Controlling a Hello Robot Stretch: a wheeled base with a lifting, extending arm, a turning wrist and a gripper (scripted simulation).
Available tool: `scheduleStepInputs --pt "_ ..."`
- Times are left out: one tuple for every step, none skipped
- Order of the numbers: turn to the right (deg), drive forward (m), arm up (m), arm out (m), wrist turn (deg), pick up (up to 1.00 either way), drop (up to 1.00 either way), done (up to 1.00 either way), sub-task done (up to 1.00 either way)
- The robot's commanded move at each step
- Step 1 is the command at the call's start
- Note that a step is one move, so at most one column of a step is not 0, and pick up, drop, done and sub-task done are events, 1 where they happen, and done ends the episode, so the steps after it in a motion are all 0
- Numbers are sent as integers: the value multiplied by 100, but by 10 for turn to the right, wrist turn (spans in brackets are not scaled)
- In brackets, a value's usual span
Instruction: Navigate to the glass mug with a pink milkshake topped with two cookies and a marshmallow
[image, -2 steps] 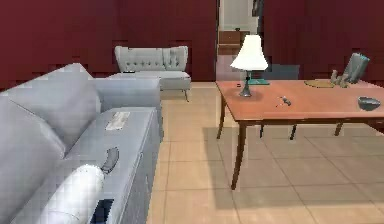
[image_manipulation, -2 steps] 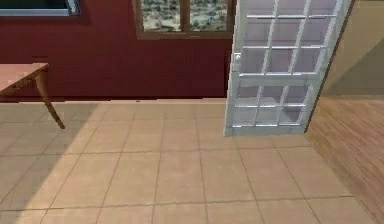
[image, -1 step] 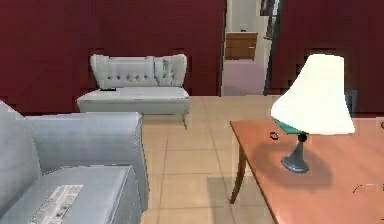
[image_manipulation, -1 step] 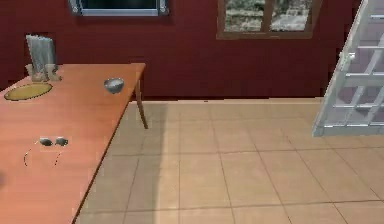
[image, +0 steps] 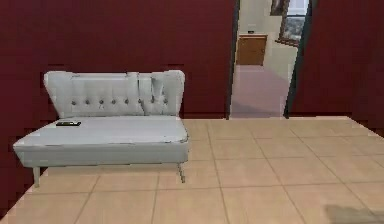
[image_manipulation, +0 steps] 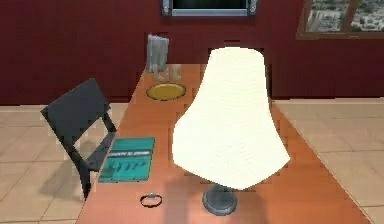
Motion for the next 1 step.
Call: scheduleStepInputs --pt "0 40 0 0 0 0 0 0 0"
